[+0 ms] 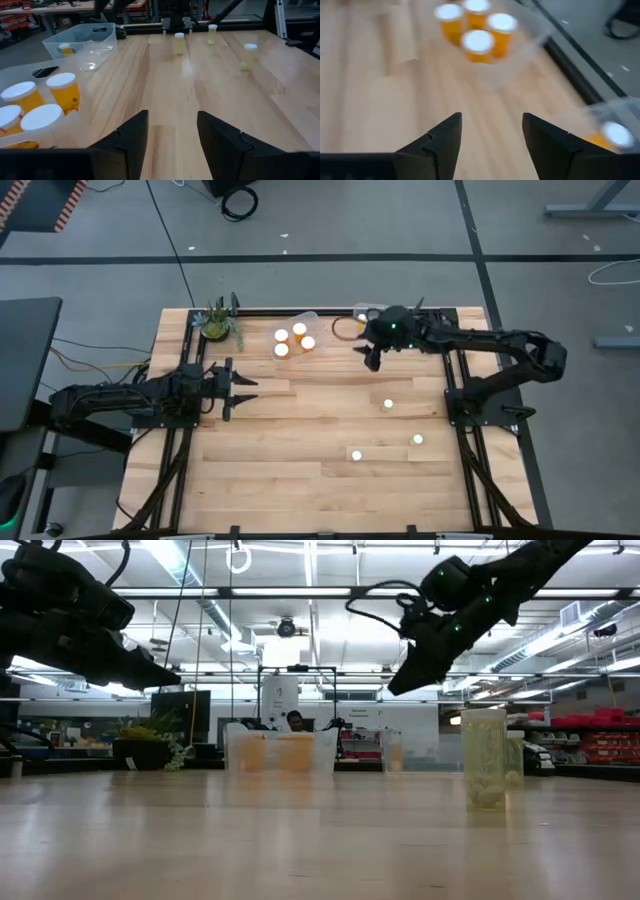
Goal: Pick and place medicine bottles into bin by pill shape (circle, oval)
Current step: Put the yellow tablet bottle into the right transparent bin
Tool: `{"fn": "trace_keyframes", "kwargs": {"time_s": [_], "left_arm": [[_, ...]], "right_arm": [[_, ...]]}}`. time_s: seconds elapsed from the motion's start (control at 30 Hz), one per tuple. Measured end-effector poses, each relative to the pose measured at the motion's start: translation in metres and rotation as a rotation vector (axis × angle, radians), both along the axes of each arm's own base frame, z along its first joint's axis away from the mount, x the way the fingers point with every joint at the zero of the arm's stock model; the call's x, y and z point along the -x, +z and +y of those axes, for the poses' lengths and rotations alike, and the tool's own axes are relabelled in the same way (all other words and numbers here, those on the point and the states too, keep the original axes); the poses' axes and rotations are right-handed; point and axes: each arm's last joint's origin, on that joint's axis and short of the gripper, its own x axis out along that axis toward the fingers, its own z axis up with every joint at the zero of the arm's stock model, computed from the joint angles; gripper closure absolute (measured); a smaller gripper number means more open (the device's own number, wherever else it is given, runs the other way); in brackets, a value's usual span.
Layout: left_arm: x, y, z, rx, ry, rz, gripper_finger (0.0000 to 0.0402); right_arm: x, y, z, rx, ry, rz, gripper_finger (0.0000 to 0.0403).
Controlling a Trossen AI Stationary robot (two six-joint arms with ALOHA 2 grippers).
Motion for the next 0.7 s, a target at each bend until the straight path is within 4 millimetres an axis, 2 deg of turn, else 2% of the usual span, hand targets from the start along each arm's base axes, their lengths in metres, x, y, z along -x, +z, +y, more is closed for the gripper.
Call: {"fn": "trace_keyframes", "kwargs": {"time_s": [0.17,0.37,0.57,0.7], "left_arm": [[0.0,0.0,0.0,0.0,0.0,-0.001,0.0227],[0.0,0.0,0.0,0.0,0.0,-0.001,0.0222],[0.0,0.0,0.0,-0.001,0.0,-0.005,0.0221],[0.0,0.0,0.0,0.0,0.0,-0.004,0.0225]], "right_arm": [[-0.012,-0.001,0.03,-0.023,0.105,0.009,0.0187],[-0.02,-0.013,0.067,-0.121,0.189,0.099,0.0187],[-0.013,-0.024,0.098,-0.202,0.136,0.259,0.0187],[-0.006,-0.029,0.109,-0.253,0.097,0.354,0.0187]]}}
